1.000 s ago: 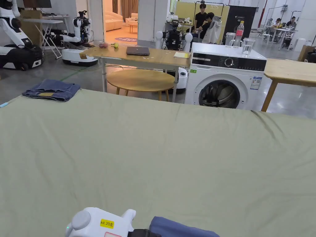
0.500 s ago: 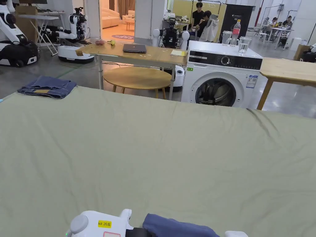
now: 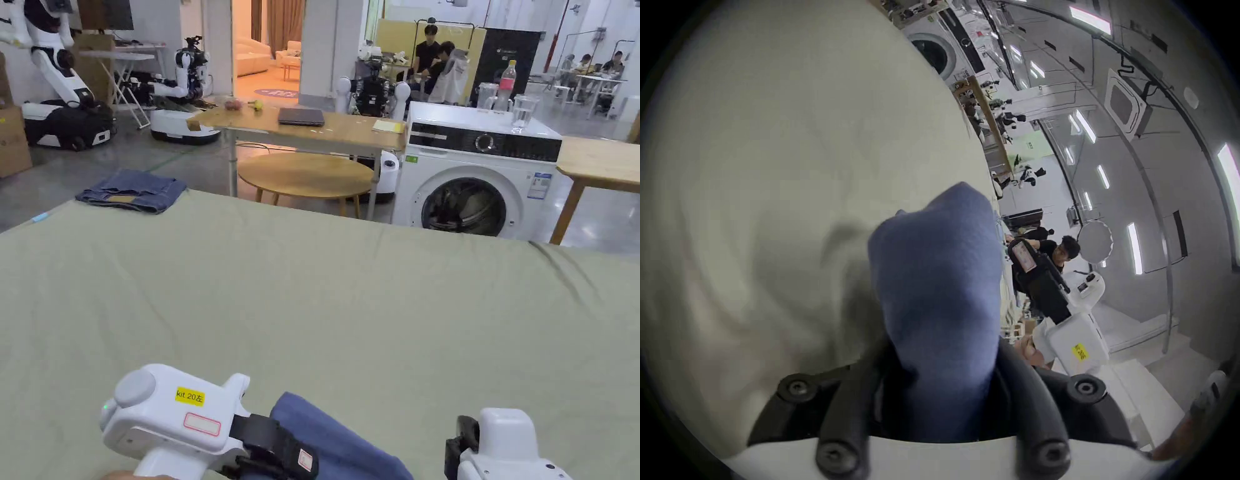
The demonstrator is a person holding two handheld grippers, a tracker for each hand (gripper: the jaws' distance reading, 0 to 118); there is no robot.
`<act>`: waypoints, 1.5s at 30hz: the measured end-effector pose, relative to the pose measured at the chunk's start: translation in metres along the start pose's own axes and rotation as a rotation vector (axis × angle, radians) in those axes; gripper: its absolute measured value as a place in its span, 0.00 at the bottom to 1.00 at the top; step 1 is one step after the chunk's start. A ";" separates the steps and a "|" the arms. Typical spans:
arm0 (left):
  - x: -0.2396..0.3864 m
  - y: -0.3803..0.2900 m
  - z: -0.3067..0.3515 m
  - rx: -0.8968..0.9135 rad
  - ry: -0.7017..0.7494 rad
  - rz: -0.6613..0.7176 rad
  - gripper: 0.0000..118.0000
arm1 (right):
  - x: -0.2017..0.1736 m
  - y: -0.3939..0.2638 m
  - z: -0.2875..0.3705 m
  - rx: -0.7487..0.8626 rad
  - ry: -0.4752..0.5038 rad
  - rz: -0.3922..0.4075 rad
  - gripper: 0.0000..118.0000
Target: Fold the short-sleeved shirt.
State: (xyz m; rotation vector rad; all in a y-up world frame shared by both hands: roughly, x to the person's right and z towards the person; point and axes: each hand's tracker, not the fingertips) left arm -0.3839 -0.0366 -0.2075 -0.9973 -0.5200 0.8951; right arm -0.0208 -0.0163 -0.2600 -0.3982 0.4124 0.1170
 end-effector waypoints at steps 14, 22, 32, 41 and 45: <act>-0.048 0.062 0.225 0.089 0.454 0.064 0.14 | -0.007 0.004 -0.004 0.016 0.017 -0.009 0.00; -0.087 0.064 0.269 0.076 0.754 0.176 0.14 | -0.001 -0.002 -0.008 -0.010 0.001 -0.016 0.00; -0.099 0.054 0.267 0.083 0.959 0.150 0.33 | 0.003 -0.006 -0.010 -0.027 -0.004 -0.019 0.00; -0.075 0.057 0.293 0.188 1.080 0.083 0.50 | 0.007 -0.001 -0.009 -0.014 0.003 -0.030 0.00; -0.061 0.052 0.274 0.270 1.107 -0.007 0.50 | 0.009 -0.001 -0.008 -0.005 0.003 -0.042 0.00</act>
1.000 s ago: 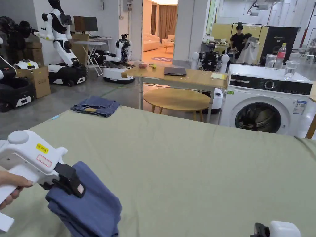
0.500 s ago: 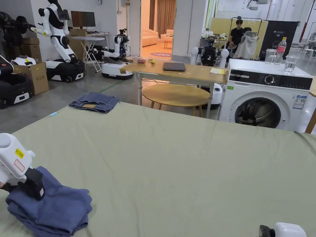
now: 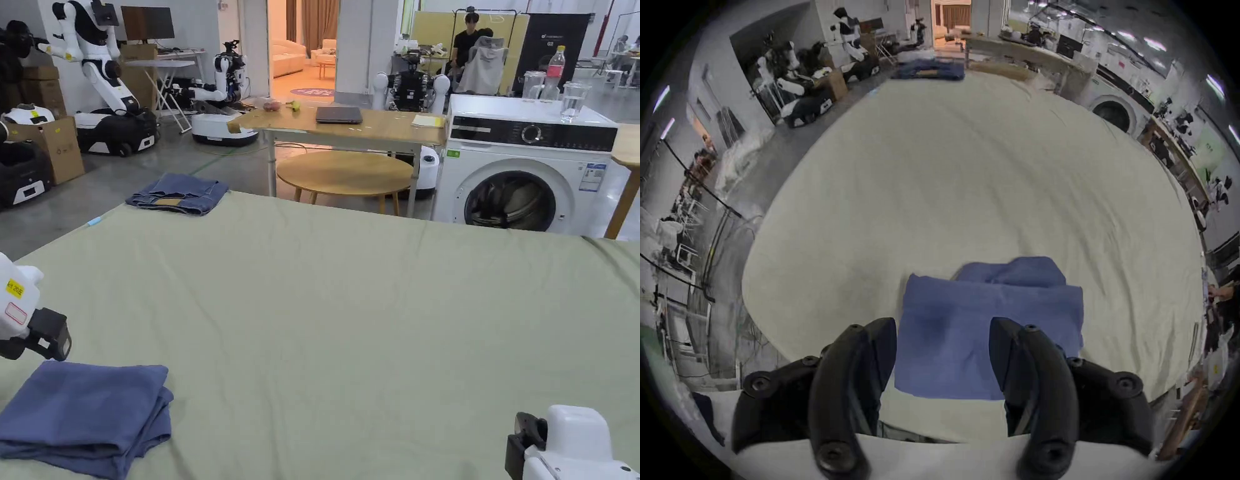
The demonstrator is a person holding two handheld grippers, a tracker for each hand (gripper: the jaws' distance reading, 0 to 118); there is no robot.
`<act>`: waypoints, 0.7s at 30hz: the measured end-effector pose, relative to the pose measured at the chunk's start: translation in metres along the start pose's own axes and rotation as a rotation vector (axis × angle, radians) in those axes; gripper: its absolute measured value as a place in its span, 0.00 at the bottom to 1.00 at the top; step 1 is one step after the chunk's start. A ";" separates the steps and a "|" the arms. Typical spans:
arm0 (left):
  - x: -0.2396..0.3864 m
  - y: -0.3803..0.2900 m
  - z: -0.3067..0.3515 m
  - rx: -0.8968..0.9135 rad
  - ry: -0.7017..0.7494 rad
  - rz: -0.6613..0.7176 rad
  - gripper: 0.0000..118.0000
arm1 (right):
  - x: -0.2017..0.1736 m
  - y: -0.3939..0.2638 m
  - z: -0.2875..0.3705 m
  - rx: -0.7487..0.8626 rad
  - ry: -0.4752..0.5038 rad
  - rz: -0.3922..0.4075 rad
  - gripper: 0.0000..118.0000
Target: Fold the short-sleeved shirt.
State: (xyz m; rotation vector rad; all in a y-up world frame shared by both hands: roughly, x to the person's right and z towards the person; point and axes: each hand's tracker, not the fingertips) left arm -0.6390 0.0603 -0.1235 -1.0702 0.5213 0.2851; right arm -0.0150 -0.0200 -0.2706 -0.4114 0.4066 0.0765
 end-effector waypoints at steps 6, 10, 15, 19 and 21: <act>0.071 -0.035 -0.013 0.155 -0.161 -0.041 0.50 | 0.005 0.003 -0.004 0.002 -0.007 -0.028 0.00; 0.119 -0.065 -0.014 0.309 -0.219 -0.076 0.50 | 0.004 0.009 -0.006 0.015 -0.012 -0.029 0.00; 0.173 -0.100 0.001 0.591 -0.160 -0.123 0.50 | 0.002 0.014 -0.008 0.028 -0.006 -0.032 0.00; 0.220 -0.119 0.016 0.735 -0.151 -0.150 0.50 | 0.002 0.021 -0.007 0.051 -0.016 -0.037 0.00; 0.233 -0.119 0.013 0.773 -0.154 -0.165 0.42 | 0.003 0.024 -0.006 0.066 -0.023 -0.059 0.00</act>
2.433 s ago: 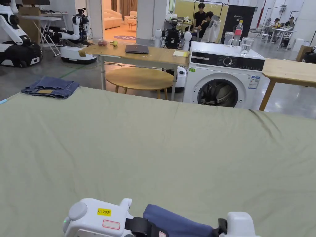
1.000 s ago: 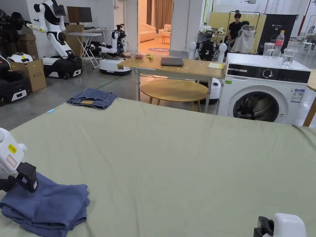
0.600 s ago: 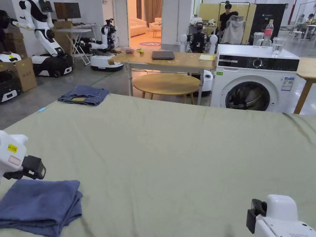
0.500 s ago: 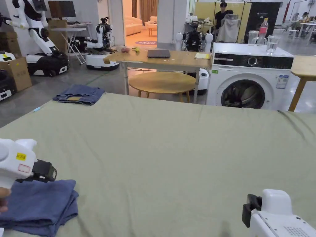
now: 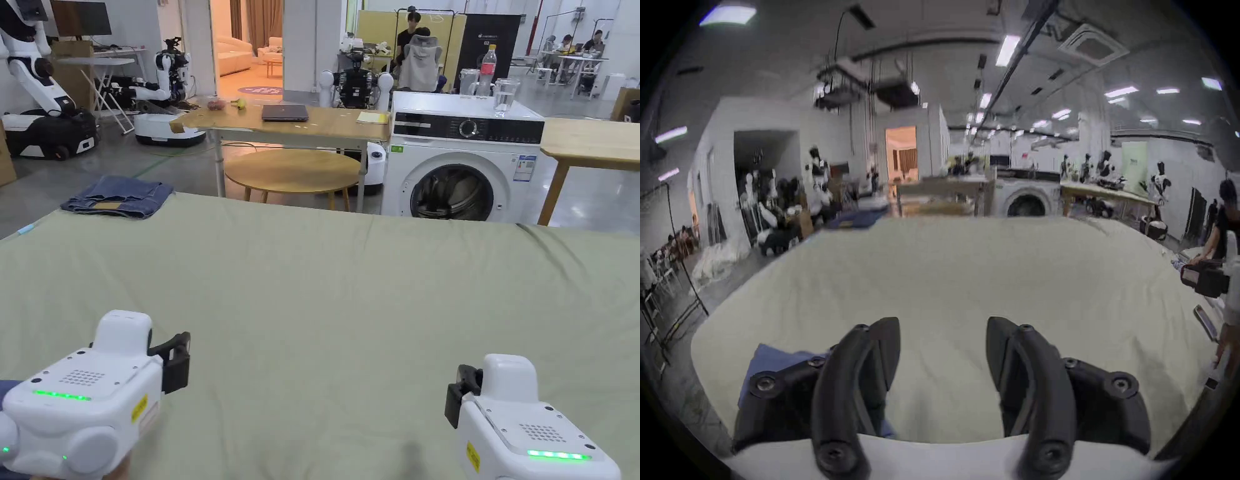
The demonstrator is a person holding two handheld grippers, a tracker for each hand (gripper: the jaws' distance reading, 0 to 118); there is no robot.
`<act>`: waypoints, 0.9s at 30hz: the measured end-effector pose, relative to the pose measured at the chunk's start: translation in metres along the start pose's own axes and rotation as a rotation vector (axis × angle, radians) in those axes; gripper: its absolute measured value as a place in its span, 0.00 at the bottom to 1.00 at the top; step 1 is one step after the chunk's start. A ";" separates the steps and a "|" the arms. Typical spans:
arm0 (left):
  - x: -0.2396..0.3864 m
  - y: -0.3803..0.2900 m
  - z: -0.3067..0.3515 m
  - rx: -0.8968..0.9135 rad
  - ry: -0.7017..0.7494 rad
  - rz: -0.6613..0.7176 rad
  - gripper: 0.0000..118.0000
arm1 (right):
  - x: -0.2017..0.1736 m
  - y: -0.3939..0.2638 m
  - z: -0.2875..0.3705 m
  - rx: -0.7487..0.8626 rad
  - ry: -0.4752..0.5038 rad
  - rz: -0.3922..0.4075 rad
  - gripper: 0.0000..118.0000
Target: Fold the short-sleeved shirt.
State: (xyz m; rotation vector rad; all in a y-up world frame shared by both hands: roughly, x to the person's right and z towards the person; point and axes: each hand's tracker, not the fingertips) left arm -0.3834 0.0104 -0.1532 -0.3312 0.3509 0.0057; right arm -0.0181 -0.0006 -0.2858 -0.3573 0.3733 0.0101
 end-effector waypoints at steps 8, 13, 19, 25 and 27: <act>0.057 0.010 0.006 0.107 0.002 0.033 0.15 | 0.003 0.010 0.004 0.045 -0.029 -0.015 0.00; 0.069 0.012 0.004 0.129 0.002 0.050 0.00 | 0.001 0.011 0.005 0.065 -0.037 -0.006 0.00; 0.077 0.013 0.005 0.162 0.010 0.050 0.00 | -0.001 0.012 0.004 0.085 -0.041 -0.020 0.00; 0.083 0.012 0.004 0.171 -0.008 0.048 0.00 | -0.004 0.014 0.007 0.108 -0.042 -0.012 0.00; 0.084 0.012 0.003 0.171 -0.011 0.058 0.00 | -0.005 0.014 0.008 0.114 -0.043 -0.006 0.00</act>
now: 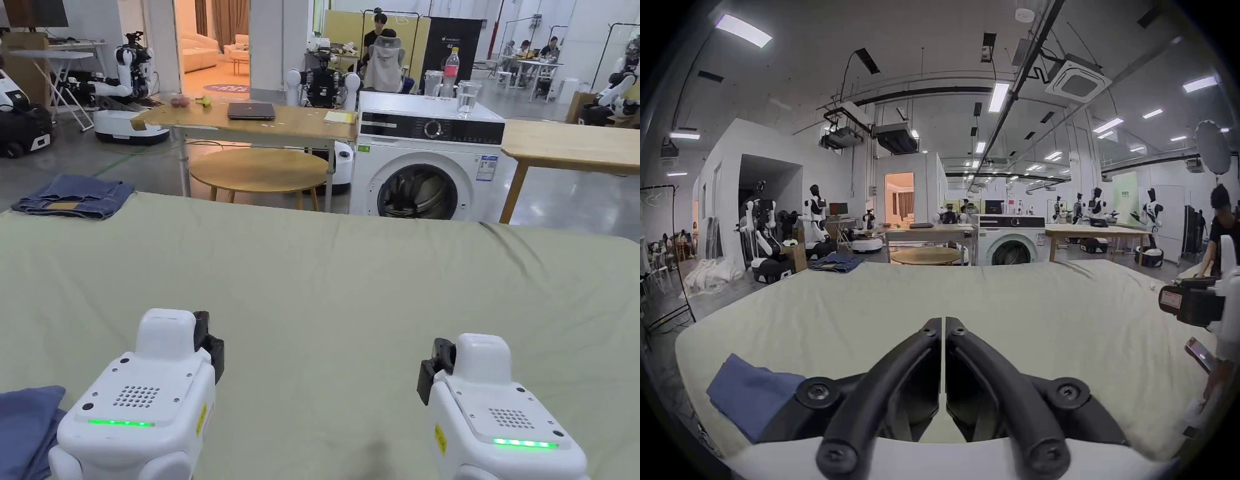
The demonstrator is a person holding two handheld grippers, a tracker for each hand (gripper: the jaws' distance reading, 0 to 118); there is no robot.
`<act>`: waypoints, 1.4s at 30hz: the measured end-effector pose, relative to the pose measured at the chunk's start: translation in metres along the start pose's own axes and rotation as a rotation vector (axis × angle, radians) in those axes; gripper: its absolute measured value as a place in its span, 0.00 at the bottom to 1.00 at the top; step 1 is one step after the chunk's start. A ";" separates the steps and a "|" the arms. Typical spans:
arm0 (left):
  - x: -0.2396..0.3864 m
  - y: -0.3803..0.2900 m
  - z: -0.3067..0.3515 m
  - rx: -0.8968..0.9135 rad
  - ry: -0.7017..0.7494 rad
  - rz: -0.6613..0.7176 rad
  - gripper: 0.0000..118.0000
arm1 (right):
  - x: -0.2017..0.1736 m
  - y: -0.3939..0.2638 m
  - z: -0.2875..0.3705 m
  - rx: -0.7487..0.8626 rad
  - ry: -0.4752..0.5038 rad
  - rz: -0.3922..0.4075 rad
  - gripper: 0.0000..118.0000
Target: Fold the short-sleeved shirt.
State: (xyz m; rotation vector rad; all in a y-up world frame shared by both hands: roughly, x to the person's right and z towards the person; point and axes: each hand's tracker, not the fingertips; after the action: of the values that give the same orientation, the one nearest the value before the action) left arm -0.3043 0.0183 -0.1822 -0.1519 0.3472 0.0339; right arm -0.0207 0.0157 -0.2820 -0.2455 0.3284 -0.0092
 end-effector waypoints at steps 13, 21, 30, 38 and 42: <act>0.004 0.002 -0.002 -0.006 -0.025 -0.004 0.00 | 0.005 -0.001 0.003 0.026 -0.029 0.010 0.00; 0.007 0.005 -0.002 -0.002 -0.012 -0.011 0.42 | 0.008 -0.001 0.002 0.033 -0.066 0.021 0.40; 0.005 0.007 -0.002 0.024 -0.010 0.046 0.78 | 0.016 0.002 0.002 0.044 -0.097 0.006 0.76; 0.003 0.010 -0.003 0.038 -0.036 0.052 0.78 | 0.017 0.005 0.003 0.066 -0.090 0.062 0.78; 0.002 0.006 -0.002 0.070 -0.039 0.054 0.78 | 0.019 0.006 0.003 0.070 -0.092 0.048 0.78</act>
State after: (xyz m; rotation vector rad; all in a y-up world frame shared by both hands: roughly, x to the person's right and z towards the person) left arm -0.3037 0.0241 -0.1852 -0.0724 0.3131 0.0780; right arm -0.0020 0.0211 -0.2867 -0.1678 0.2419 0.0382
